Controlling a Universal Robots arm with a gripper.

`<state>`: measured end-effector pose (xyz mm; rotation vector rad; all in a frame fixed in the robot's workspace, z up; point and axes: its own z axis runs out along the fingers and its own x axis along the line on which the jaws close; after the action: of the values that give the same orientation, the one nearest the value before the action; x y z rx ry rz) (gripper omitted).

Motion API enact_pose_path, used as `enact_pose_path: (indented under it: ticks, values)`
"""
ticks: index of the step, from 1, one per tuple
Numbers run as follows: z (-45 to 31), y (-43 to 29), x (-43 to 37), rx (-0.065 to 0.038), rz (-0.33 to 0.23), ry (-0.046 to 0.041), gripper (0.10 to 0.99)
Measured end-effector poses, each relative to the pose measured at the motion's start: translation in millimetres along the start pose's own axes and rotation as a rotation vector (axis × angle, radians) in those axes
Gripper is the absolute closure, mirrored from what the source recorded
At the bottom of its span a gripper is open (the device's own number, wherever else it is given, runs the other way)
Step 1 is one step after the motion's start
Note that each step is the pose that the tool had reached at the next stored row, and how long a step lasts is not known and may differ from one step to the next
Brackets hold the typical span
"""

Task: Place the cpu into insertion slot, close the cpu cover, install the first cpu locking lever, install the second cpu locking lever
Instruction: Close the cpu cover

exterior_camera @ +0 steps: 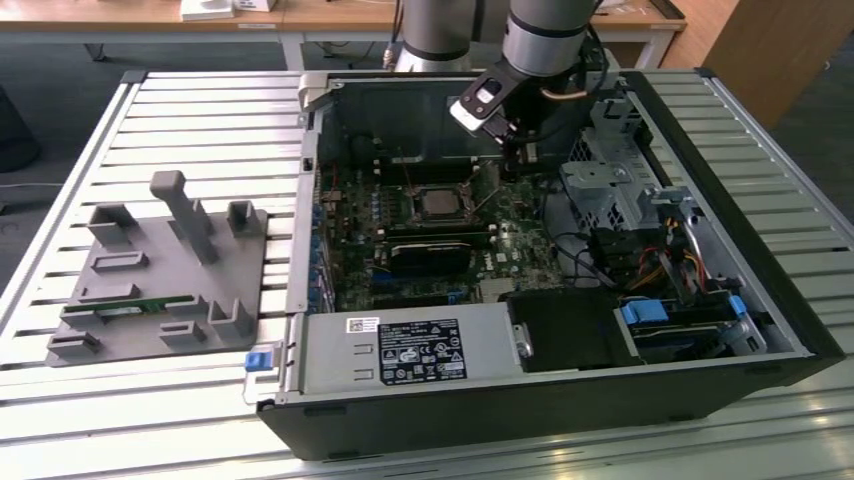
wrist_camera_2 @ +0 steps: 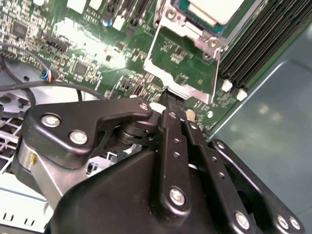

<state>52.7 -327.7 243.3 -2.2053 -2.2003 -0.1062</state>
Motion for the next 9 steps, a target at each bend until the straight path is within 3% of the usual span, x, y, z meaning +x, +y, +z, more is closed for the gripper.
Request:
enact_pose_path:
  ticks: [9]
  values:
    - [0.1, -16.8, -0.1, 0.0, -0.002, 0.0002, 0.98]
